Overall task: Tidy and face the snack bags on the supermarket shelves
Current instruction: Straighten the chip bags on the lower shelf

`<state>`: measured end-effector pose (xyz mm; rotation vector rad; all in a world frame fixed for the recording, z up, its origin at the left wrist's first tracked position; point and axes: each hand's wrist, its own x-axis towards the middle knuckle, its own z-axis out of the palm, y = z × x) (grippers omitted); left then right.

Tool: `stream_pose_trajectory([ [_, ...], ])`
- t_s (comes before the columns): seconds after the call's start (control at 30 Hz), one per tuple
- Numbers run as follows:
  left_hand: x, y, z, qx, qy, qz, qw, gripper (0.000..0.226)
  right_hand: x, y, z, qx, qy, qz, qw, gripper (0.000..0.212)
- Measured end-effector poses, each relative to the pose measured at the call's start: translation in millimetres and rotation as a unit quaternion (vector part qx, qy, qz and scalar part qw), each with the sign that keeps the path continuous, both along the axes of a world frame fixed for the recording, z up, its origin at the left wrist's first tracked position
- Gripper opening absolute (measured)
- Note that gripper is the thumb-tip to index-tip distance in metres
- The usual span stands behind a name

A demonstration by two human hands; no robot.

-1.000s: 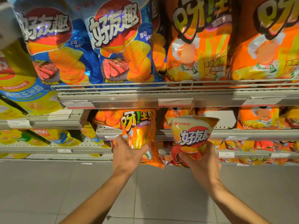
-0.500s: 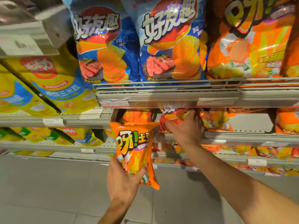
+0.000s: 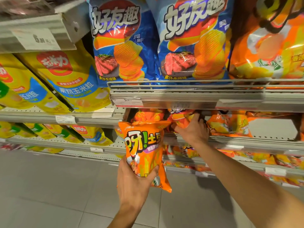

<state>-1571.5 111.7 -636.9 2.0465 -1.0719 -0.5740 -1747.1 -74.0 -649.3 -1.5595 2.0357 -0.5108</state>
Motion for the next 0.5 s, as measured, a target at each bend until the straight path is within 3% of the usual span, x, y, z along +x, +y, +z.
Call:
stream_pose_trajectory([
  [0.13,-30,-3,3,-0.013,0.012,-0.004,1.0,0.087,-25,17,8,0.01,-0.033,0.047,0.998,0.109],
  [0.2,-53,-8,4,-0.021,0.02,-0.004,1.0,0.086,-46,37,11,-0.031,-0.077,0.067,0.994,0.102],
  [0.4,-146,-22,13,-0.05,0.032,-0.027,0.998,0.084,-147,93,0,-0.207,-0.167,0.036,0.963,0.015],
  [0.5,-204,-33,18,-0.066,0.046,-0.049,0.996,0.075,-212,107,-12,-0.218,-0.165,-0.042,0.961,0.014],
])
